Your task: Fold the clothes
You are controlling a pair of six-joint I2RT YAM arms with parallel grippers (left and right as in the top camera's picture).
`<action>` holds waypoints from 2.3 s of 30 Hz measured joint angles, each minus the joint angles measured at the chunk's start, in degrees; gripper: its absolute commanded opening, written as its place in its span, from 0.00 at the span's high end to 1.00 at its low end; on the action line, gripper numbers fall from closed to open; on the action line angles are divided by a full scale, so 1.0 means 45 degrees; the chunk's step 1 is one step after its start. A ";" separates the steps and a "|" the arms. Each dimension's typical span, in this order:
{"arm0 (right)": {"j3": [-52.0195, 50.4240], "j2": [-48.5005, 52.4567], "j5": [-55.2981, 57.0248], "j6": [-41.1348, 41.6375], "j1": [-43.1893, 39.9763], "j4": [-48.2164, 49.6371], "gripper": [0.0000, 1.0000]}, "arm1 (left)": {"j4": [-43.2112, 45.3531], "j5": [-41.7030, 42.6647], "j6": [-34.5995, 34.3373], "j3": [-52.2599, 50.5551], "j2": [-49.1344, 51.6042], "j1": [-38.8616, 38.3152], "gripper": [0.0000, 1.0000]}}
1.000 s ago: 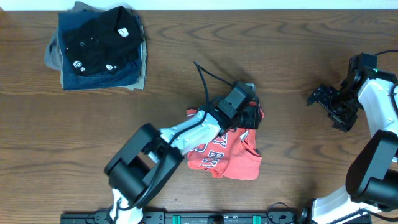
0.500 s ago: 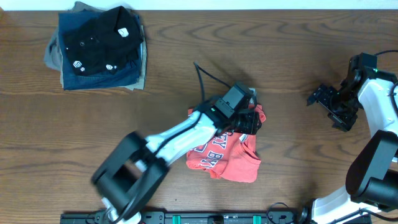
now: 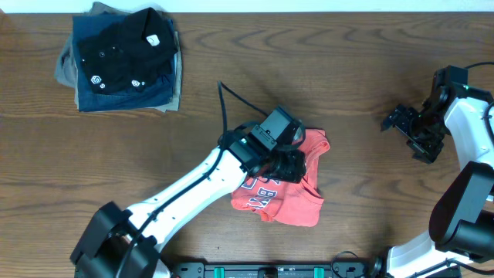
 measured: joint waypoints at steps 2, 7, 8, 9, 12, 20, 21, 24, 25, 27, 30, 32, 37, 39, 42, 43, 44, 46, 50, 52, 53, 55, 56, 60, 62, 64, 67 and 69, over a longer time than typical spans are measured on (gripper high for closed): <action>0.0000 0.0000 0.0000 0.0000 0.0000 0.0000 0.01 | 0.0024 0.0005 -0.0107 -0.0160 0.0262 0.0000 0.51; 0.0000 0.0000 0.0000 0.0000 0.0000 0.0000 0.01 | 0.0457 0.0010 -0.0335 -0.0335 0.1399 -0.0078 0.51; 0.0000 0.0000 -0.0005 0.0000 0.0000 -0.0005 0.01 | 0.0680 0.0019 -0.0369 -0.0335 0.1710 -0.0136 0.51; 0.0000 0.0000 0.0000 0.0000 0.0000 0.0000 0.01 | 0.0860 0.0044 -0.0379 -0.0335 0.1982 -0.0214 0.51; 0.0000 0.0000 0.0000 0.0000 0.0000 0.0000 0.01 | 0.1603 0.0461 -0.0423 -0.0340 0.2919 -0.0641 0.51; 0.0000 0.0000 0.0000 0.0000 0.0000 0.0000 0.01 | 0.3274 0.1637 -0.0457 -0.0340 0.3701 -0.2006 0.52; 0.0000 0.0000 0.0000 0.0000 0.0000 0.0000 0.01 | 0.3293 0.1695 -0.0457 -0.0340 0.3706 -0.2108 0.53; 0.0000 0.0000 0.0000 0.0000 0.0000 0.0000 0.01 | 0.3254 0.1831 -0.0486 -0.0340 0.3706 -0.2259 0.57; 0.0000 0.0000 0.0000 0.0000 0.0000 0.0000 0.01 | 0.3206 0.1846 -0.0471 -0.0340 0.3706 -0.2225 0.58; 0.0000 0.0000 0.0000 0.0000 0.0000 0.0000 0.01 | 0.3084 0.1870 -0.0461 -0.0340 0.3706 -0.2123 0.58; 0.0000 0.0000 0.0000 0.0000 0.0000 0.0000 0.01 | 0.2545 0.1603 -0.0461 -0.0335 0.3614 -0.1889 0.58; 0.0000 0.0000 -0.0005 0.0000 0.0000 0.0000 0.01 | 0.1889 0.1132 -0.0457 -0.0335 0.3376 -0.1695 0.58; 0.0000 0.0000 -0.0005 0.0000 0.0000 -0.0005 0.01 | 0.0233 -0.0214 -0.0491 -0.0340 0.2093 -0.0850 0.69; 0.0000 0.0000 0.0000 0.0000 0.0000 0.0000 0.01 | -0.0126 -0.0544 -0.0471 -0.0340 0.1530 -0.0539 0.75; 0.0000 0.0000 -0.0005 0.0000 0.0000 -0.0005 0.01 | -0.0423 -0.0782 -0.0476 -0.0340 0.0928 -0.0510 0.78; 0.0000 0.0000 0.0000 0.0000 0.0000 -0.0005 0.01 | -0.0471 -0.0816 -0.0471 -0.0340 0.0767 -0.0573 0.78; 0.0000 0.0000 0.0000 0.0000 0.0000 -0.0005 0.01 | -0.0505 -0.0816 -0.0466 -0.0340 0.0665 -0.0646 0.78; 0.0000 0.0000 0.0000 0.0000 0.0000 -0.0005 0.01 | -0.0529 -0.0772 -0.0461 -0.0340 0.0549 -0.0767 0.79; 0.0000 0.0000 0.0000 0.0000 0.0000 0.0000 0.01 | -0.0593 -0.0228 -0.0466 -0.0340 0.0529 -0.1098 0.80; 0.0000 0.0000 0.0000 0.0000 0.0000 0.0000 0.01 | -0.0597 0.0010 -0.0466 -0.0340 0.0529 -0.1355 0.80; 0.0000 0.0000 0.0000 0.0000 0.0000 0.0000 0.01 | -0.0593 0.0092 -0.0466 -0.0345 0.0529 -0.1540 0.80; 0.0000 0.0000 0.0000 0.0000 0.0000 0.0000 0.01 | -0.0539 0.0170 -0.0495 -0.0369 0.0529 -0.1846 0.80; 0.0000 0.0000 0.0000 0.0000 0.0000 0.0000 0.01 | -0.0529 0.0194 -0.0563 -0.0379 0.0529 -0.2001 0.80; 0.0000 0.0000 0.0000 0.0000 0.0000 0.0000 0.01 | -0.0413 -0.0015 -0.0845 -0.0423 0.0651 -0.2531 0.80; 0.0000 0.0000 0.0000 0.0000 0.0000 -0.0005 0.01 | -0.0087 -0.0155 -0.0918 -0.0432 0.0908 -0.2652 0.80; 0.0000 0.0000 0.0005 0.0000 0.0000 0.0000 0.01 | 0.0204 -0.0257 -0.1010 -0.0432 0.1277 -0.2667 0.80; 0.0000 0.0000 0.0000 0.0000 0.0000 0.0000 0.01 | 0.0724 -0.0345 -0.1083 -0.0442 0.1938 -0.2667 0.80; 0.0000 0.0000 0.0000 0.0000 0.0000 0.0000 0.01 | 0.1122 -0.0282 -0.1103 -0.0466 0.2322 -0.2662 0.80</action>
